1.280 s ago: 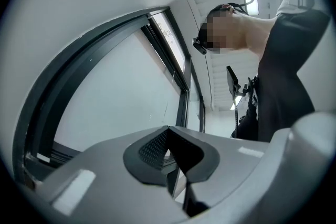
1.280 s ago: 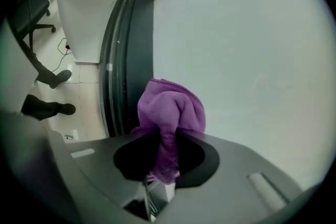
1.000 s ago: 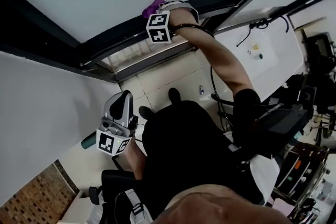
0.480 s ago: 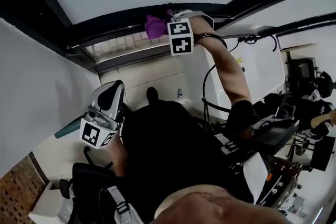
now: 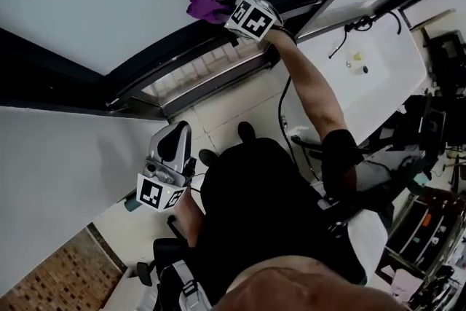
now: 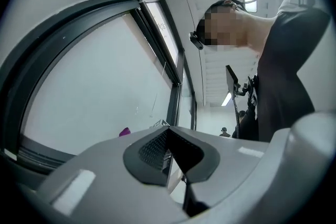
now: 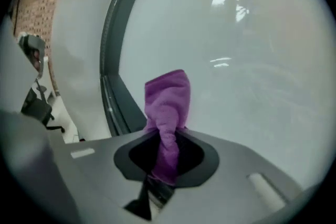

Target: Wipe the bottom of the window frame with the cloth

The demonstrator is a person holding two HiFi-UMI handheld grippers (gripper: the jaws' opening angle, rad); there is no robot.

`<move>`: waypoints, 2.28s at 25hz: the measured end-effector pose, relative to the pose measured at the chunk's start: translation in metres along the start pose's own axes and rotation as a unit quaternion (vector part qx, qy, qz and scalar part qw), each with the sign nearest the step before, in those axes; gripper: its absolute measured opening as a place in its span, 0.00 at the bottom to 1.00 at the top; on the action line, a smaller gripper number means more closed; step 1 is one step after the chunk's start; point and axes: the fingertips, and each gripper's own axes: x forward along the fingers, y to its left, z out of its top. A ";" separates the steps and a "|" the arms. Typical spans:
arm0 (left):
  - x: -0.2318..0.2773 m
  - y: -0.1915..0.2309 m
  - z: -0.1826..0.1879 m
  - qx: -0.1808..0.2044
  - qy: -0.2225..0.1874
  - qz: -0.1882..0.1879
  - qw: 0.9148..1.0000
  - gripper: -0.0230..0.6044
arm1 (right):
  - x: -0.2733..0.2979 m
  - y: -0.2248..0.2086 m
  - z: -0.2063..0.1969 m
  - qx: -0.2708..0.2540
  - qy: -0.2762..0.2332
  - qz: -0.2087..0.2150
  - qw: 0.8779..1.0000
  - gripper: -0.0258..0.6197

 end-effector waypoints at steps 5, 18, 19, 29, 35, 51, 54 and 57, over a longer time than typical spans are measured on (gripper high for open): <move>0.007 0.004 -0.015 -0.007 0.024 0.010 1.000 0.04 | -0.081 0.093 -0.043 0.008 -0.040 0.171 0.984 0.14; 0.048 -0.014 -0.039 -0.007 0.075 -0.001 0.997 0.04 | -0.021 0.085 -0.080 0.568 -0.432 0.052 0.699 0.14; 0.048 -0.015 -0.042 -0.009 0.080 0.000 0.997 0.04 | -0.021 0.074 -0.075 0.536 -0.429 0.014 0.727 0.14; 0.045 -0.016 -0.049 -0.009 0.100 0.015 0.995 0.04 | -0.019 0.050 -0.067 0.276 -0.376 -0.154 0.871 0.14; 0.058 -0.017 -0.058 -0.015 0.114 0.001 0.993 0.04 | -0.096 0.100 -0.079 0.226 -0.422 -0.106 0.872 0.14; 0.065 -0.023 -0.056 -0.011 0.109 0.001 0.994 0.04 | -0.027 0.011 -0.058 0.161 -0.261 0.065 0.950 0.14; 0.064 -0.018 -0.060 -0.017 0.111 0.009 0.994 0.04 | -0.063 0.053 -0.074 0.110 -0.288 0.136 0.942 0.14; 0.070 -0.022 -0.064 -0.017 0.117 0.000 0.993 0.04 | -0.117 0.106 -0.088 0.037 -0.315 0.213 0.924 0.14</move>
